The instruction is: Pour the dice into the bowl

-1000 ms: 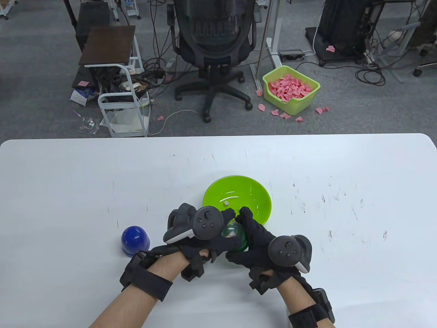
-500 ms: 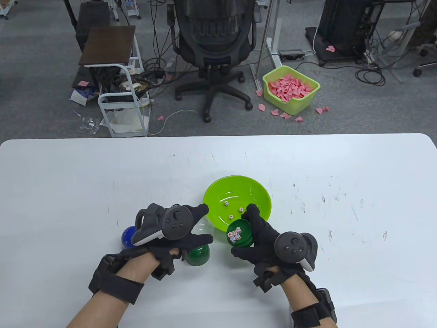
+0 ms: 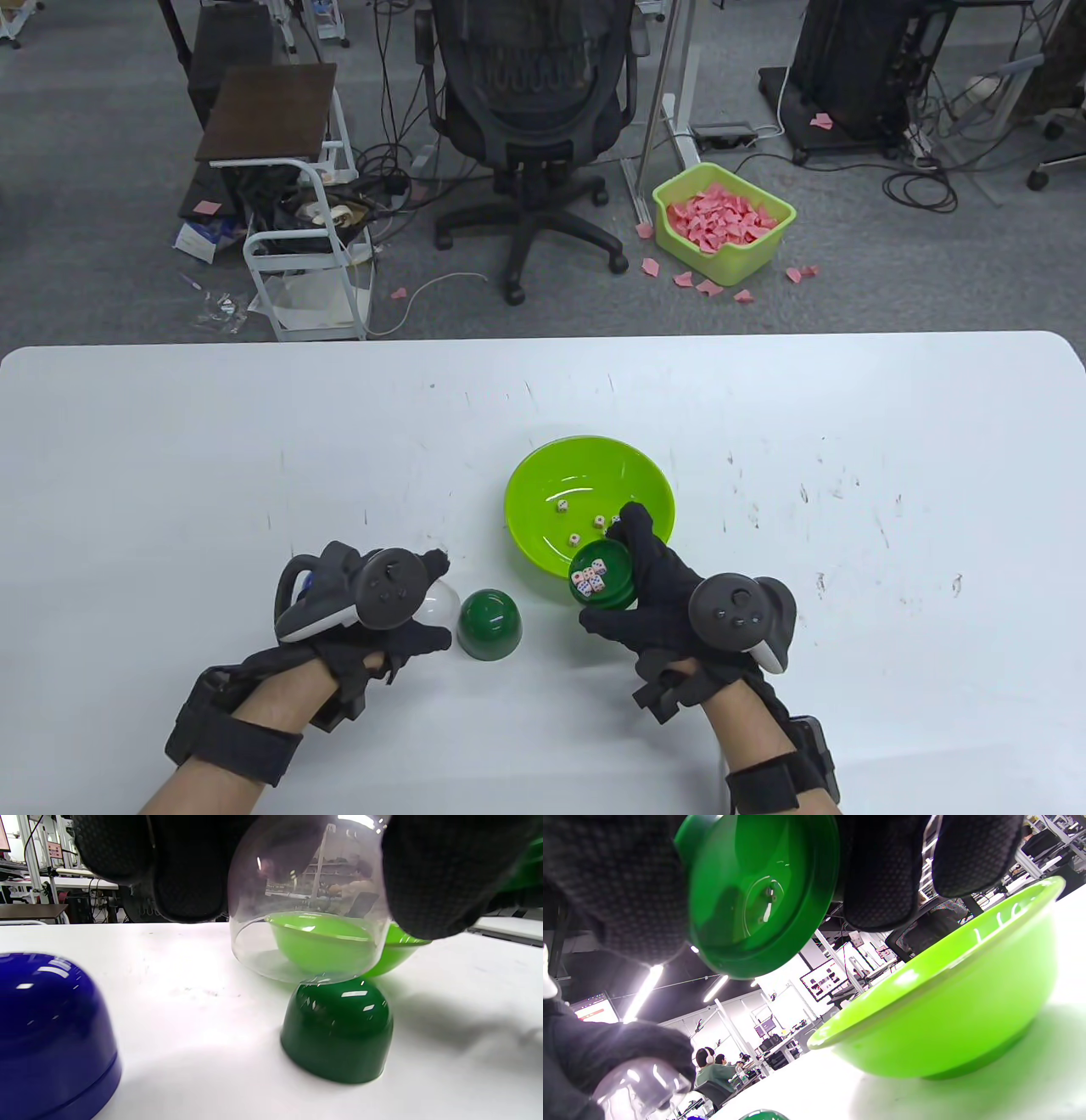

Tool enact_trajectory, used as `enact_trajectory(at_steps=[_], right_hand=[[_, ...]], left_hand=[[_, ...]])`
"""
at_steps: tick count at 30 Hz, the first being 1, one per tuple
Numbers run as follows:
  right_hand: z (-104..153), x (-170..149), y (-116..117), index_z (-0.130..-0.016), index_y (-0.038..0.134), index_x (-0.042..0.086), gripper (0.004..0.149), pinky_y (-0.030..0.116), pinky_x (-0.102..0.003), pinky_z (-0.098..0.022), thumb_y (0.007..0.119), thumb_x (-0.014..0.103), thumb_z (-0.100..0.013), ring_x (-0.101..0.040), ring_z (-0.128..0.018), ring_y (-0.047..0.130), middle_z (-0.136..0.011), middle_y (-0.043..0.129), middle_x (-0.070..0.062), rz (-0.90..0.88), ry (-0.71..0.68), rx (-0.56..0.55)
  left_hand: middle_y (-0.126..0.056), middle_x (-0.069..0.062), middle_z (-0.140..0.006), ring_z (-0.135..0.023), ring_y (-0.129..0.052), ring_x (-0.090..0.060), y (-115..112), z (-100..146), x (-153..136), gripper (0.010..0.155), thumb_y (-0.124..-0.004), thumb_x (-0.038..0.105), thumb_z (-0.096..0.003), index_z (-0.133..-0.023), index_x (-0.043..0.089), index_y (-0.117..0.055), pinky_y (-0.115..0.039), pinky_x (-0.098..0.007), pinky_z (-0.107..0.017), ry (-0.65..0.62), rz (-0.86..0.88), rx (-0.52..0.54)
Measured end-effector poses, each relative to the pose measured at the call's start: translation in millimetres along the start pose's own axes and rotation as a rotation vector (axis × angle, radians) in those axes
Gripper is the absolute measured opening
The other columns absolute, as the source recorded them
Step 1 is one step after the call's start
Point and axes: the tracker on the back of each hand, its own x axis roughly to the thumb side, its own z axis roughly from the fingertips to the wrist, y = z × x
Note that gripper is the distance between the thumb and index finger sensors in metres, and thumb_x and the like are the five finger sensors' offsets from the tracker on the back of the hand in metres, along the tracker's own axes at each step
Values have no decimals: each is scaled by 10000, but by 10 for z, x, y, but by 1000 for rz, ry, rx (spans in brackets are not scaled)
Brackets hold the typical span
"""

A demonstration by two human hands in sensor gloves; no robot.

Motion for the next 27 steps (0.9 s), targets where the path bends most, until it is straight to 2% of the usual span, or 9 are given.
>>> enact_trajectory(at_steps=[13, 27], right_hand=[[2, -28, -44, -1087, 311, 13, 1122, 707, -697, -577, 988, 503, -339, -438, -669, 902, -1060, 688, -239, 2, 7, -20], [7, -28, -61, -1087, 310, 13, 1125, 707, -698, -576, 987, 508, -338, -438, -669, 901, -1060, 690, -238, 2, 2, -31]], left_hand=[[-843, -120, -999, -815, -903, -349, -573, 46, -23, 852, -911, 624, -338, -1042, 232, -634, -724, -567, -673, 23, -153, -129], [-786, -126, -1030, -855, -862, -360, -763, 27, -67, 886, -892, 630, -353, -1072, 233, -561, -715, -563, -678, 29, -129, -184]])
